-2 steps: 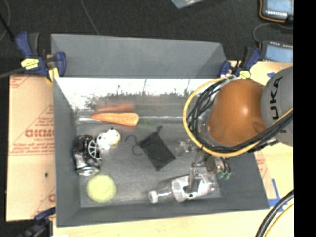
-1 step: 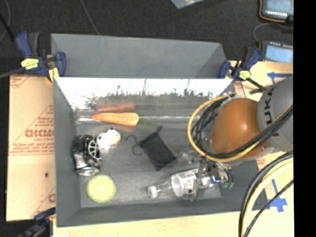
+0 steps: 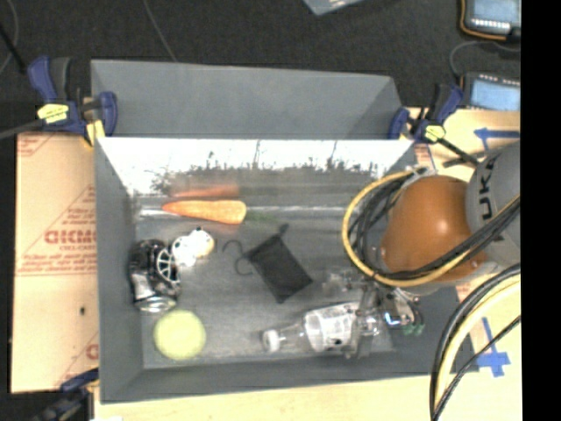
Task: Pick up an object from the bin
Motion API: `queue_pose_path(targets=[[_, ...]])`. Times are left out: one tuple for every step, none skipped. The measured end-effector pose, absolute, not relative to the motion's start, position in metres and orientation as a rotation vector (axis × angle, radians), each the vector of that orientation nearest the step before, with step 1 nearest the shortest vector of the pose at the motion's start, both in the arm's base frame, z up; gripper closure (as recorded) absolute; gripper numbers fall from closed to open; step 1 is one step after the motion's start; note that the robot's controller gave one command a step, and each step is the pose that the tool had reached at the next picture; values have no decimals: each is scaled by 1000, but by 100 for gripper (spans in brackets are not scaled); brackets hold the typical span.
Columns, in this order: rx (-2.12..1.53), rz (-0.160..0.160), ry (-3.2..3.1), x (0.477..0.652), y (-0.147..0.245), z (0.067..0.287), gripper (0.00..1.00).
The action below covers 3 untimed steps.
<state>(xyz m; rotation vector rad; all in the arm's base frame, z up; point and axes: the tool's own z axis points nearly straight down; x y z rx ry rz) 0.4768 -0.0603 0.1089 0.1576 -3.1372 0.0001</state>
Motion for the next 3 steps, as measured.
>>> queue_pose_path(targets=[[-139, 0, -3145, 477, -53, 121, 0], [127, 1, -3142, 478, -49, 87, 0], [-201, 0, -3141, 472, -45, 70, 100]])
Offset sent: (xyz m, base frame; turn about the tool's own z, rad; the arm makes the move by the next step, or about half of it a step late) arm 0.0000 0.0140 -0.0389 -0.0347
